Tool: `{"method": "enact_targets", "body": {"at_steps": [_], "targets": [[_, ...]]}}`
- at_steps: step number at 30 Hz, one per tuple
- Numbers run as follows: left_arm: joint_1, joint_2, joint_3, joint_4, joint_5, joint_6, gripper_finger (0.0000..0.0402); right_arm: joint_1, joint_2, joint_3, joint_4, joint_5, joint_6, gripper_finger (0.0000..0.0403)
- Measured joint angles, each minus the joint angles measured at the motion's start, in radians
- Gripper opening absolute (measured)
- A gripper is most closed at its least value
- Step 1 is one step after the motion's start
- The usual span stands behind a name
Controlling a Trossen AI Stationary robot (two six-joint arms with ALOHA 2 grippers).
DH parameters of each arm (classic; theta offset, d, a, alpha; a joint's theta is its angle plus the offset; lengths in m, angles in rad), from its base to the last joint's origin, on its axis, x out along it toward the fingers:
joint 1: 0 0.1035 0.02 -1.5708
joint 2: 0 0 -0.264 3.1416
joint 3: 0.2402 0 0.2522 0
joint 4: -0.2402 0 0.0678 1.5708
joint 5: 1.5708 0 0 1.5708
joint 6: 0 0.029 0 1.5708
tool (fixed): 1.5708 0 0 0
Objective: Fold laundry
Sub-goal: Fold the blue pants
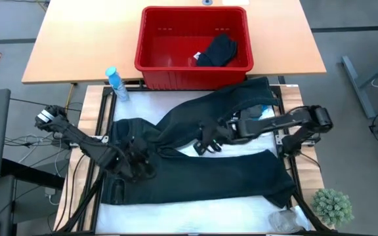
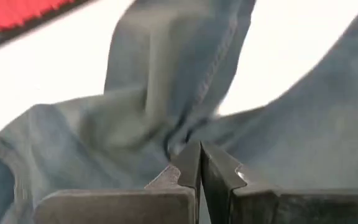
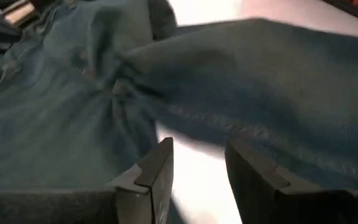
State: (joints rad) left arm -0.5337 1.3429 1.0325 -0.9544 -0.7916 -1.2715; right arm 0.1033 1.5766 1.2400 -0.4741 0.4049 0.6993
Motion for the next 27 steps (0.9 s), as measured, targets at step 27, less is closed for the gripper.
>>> {"method": "enact_targets", "body": {"at_steps": [27], "targets": [[0.486, -0.088, -0.470, 0.448, 0.261, 0.506, 0.0000, -0.228, 0.350, 0.004, -0.165, -0.159, 0.071, 0.0164]]}}
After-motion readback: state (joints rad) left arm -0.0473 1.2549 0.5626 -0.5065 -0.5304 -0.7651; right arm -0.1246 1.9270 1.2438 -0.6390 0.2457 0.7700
